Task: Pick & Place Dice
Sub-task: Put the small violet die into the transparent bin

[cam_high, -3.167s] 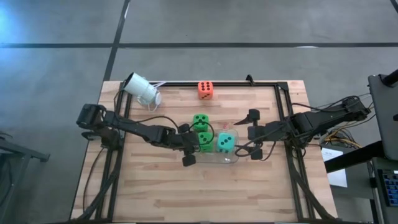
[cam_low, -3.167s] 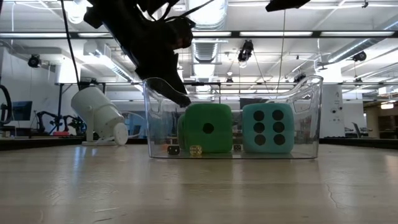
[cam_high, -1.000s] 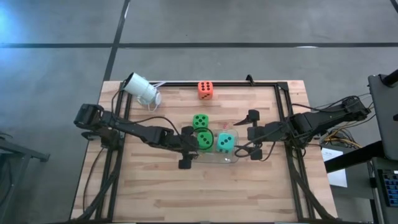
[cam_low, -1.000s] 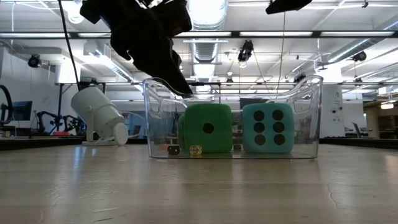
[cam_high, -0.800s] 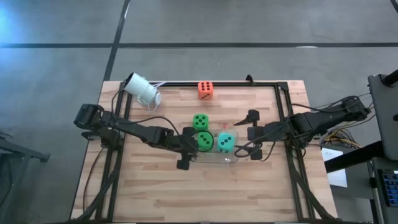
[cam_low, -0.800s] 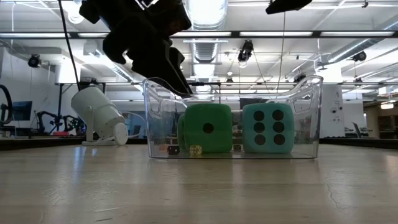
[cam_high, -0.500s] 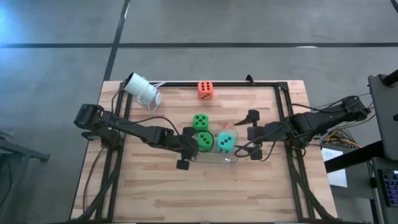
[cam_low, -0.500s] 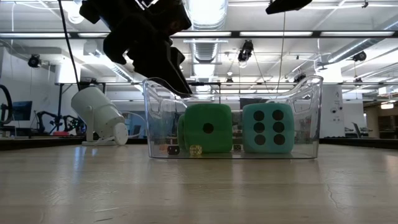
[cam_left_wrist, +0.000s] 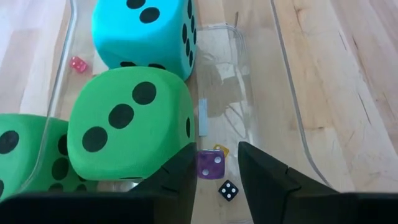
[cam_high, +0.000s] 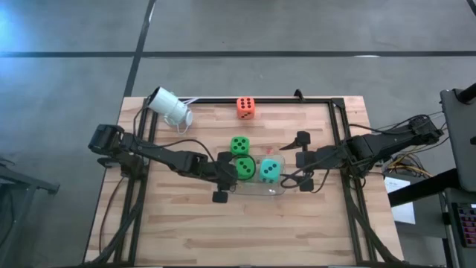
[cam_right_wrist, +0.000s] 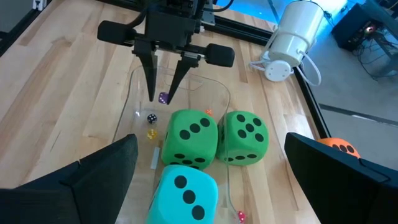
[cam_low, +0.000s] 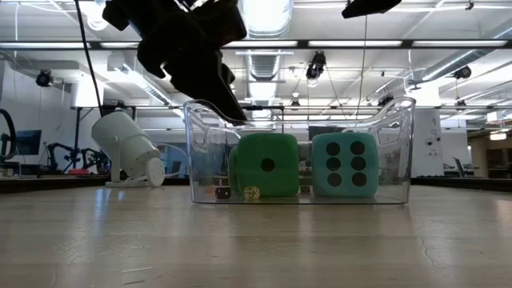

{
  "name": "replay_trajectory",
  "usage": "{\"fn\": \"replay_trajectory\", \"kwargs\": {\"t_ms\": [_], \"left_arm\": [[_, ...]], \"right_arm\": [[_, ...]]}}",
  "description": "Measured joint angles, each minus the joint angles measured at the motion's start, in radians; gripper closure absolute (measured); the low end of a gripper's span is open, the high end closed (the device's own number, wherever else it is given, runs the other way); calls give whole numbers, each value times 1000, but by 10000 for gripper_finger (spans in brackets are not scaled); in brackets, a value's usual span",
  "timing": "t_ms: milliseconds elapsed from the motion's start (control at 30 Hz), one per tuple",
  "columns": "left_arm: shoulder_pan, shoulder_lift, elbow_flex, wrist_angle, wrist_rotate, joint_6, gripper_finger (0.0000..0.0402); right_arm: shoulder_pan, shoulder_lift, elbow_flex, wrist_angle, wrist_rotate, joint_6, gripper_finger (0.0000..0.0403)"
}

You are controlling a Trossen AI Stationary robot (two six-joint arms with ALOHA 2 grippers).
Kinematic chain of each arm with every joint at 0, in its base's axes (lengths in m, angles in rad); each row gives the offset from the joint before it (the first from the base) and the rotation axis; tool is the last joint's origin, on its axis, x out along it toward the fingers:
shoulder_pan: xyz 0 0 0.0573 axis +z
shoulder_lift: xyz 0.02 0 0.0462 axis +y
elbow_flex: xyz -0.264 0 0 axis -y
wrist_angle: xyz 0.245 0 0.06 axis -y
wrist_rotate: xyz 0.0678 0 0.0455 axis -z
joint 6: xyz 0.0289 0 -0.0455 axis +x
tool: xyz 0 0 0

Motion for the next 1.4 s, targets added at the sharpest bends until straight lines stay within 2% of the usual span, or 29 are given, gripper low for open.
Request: {"fn": "replay_trajectory", "kwargs": {"t_ms": [500,767,900,1400], "left_arm": [[0,0,0,8,-11,67,247],[0,0,0,8,-11,72,312],[0,0,0,8,-11,71,325],[-1,0,0,10,-11,71,254]], "right_arm": [[0,0,0,0,0,-19,3],[0,0,0,0,0,-27,3],[0,0,0,0,0,-27,3],[0,0,0,0,0,-27,3]]}}
